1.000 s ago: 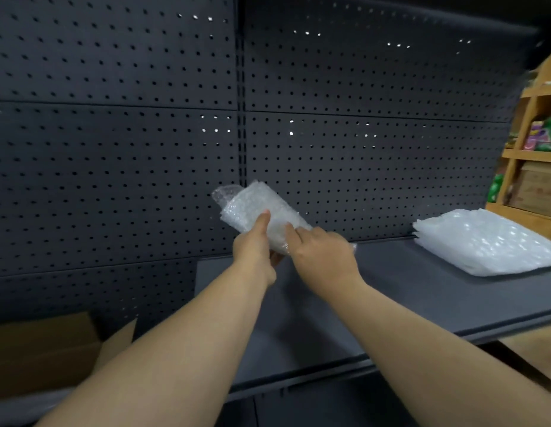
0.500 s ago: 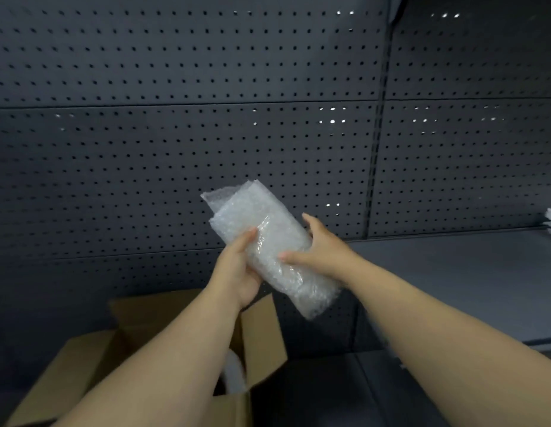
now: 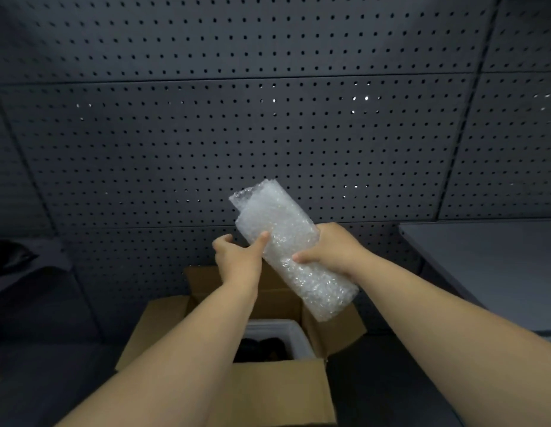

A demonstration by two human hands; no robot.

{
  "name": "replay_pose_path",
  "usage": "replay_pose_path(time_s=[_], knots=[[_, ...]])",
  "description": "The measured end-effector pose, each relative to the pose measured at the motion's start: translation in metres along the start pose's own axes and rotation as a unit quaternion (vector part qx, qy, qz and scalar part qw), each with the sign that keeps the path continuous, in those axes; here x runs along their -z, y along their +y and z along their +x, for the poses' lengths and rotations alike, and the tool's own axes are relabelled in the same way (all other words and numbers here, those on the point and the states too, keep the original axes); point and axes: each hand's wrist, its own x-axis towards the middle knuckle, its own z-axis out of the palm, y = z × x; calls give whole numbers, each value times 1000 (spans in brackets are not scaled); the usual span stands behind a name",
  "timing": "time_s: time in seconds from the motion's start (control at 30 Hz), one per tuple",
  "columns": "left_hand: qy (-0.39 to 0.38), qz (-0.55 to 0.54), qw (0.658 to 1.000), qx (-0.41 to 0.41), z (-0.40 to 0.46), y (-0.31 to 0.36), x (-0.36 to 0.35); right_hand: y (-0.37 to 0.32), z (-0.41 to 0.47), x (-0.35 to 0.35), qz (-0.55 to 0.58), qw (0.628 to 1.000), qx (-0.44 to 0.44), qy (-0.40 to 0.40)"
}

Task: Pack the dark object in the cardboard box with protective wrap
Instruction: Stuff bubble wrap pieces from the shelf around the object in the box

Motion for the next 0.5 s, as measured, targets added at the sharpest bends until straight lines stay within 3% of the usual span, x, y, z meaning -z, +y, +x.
replay_pose_path(time_s=[0.07, 0.13, 0.27, 0.4, 0.5], knots=[[29, 43, 997, -55, 1, -3, 3, -2, -1, -7, -44, 999, 2, 3], [7, 39, 996, -85, 0, -6, 4, -2, -2, -12, -106, 994, 10, 1], [-100, 14, 990, -96, 1, -16, 9, -2, -3, -13, -204, 977, 39, -41], [-215, 89, 962, -143, -4, -21, 20, 3, -5, -7, -270, 956, 48, -99], [-257, 153, 938, -178, -12, -24, 25, 6, -10, -1, -303, 941, 58, -141]])
